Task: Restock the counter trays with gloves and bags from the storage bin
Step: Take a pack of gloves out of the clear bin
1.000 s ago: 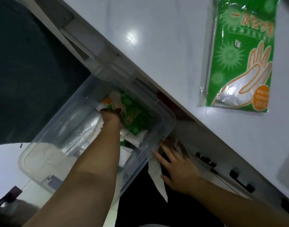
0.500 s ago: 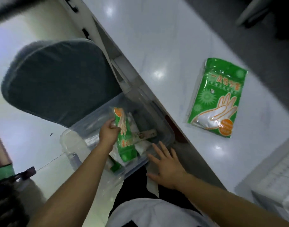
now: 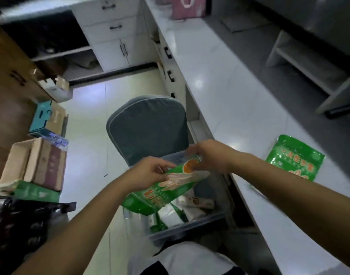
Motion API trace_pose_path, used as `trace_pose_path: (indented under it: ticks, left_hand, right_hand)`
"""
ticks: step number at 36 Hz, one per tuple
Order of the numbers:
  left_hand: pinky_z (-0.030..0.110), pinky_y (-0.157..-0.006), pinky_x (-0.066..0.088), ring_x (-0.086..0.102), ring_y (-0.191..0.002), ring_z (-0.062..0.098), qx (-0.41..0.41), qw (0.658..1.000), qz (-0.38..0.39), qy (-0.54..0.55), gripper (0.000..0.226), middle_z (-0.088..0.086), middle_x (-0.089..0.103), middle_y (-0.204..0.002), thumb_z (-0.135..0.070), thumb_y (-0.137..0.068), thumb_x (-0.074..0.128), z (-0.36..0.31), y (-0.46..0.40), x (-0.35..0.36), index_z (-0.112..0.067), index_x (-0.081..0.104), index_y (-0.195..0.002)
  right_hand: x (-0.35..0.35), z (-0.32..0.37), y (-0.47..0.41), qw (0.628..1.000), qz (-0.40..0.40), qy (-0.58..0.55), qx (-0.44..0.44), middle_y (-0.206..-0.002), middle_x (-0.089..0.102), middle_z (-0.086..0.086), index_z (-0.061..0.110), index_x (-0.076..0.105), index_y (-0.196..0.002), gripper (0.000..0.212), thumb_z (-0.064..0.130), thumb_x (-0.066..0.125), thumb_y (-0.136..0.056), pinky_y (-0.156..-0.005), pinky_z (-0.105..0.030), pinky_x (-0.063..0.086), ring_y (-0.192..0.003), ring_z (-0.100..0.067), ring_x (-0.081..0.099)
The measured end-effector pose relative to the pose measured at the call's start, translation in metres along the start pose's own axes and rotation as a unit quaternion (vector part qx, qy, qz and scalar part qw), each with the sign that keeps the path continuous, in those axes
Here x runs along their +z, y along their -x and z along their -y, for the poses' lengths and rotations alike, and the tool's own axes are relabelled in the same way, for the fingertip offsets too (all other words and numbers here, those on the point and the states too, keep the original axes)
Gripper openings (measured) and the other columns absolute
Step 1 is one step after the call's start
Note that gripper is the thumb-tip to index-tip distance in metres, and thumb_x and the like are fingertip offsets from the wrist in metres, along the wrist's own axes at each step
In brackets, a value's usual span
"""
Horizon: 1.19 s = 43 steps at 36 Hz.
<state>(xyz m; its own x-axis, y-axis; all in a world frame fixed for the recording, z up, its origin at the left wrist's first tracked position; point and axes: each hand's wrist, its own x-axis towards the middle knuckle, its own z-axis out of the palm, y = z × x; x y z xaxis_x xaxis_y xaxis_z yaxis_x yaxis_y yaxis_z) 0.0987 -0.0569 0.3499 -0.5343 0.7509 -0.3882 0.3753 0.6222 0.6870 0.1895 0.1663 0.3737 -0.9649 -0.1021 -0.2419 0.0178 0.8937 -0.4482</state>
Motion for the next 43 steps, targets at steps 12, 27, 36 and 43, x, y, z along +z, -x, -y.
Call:
trace_pose_path:
  ticks: [12, 27, 36, 43]
  left_hand:
    - [0.016, -0.076, 0.052, 0.062, -0.085, -0.007, 0.083, 0.991, -0.047, -0.095, 0.033, -0.025, 0.063, -0.092, -0.017, -0.086, 0.075, -0.041, -0.002, -0.016, -0.038, 0.073, -0.112]
    - [0.035, -0.102, 0.045, 0.044, -0.128, 0.012, 0.196, 0.925, -0.326, 0.006, 0.063, -0.006, 0.048, -0.139, -0.021, -0.087, 0.072, -0.103, -0.034, 0.009, -0.039, 0.046, -0.141]
    - [0.041, -0.099, 0.047, 0.049, -0.129, 0.022, -0.023, 0.834, -0.09, 0.543, 0.078, 0.003, 0.041, -0.15, -0.025, -0.085, 0.075, -0.114, -0.061, 0.094, -0.049, 0.029, -0.143]
    - [0.059, -0.102, 0.045, 0.063, -0.117, 0.037, -0.034, 0.756, 0.108, 0.644, 0.071, 0.01, 0.069, -0.126, -0.005, -0.082, 0.068, -0.145, -0.097, 0.133, -0.035, 0.044, -0.141]
  right_hand:
    - [-0.024, 0.016, 0.025, 0.995, -0.015, 0.091, -0.036, -0.093, 0.071, 0.001, 0.024, 0.073, -0.101, 0.018, 0.028, 0.063, -0.086, -0.062, -0.029, 0.045, -0.074, -0.019, 0.059]
    - [-0.054, -0.032, 0.074, 0.981, -0.13, -0.057, 0.133, -0.103, 0.074, 0.001, 0.022, 0.077, -0.108, 0.023, 0.017, 0.067, -0.087, -0.073, -0.023, 0.048, -0.081, -0.011, 0.063]
    - [-0.064, -0.068, 0.138, 0.85, -0.281, -0.361, 0.262, -0.087, 0.072, -0.01, 0.005, 0.074, -0.1, 0.014, 0.001, 0.07, -0.087, -0.052, -0.034, 0.056, -0.068, -0.021, 0.068]
    - [-0.01, -0.08, 0.183, 0.667, -0.382, -0.544, 0.336, -0.101, 0.072, -0.013, 0.004, 0.065, -0.118, 0.032, 0.0, 0.069, -0.086, -0.056, -0.042, 0.061, -0.082, -0.025, 0.072]
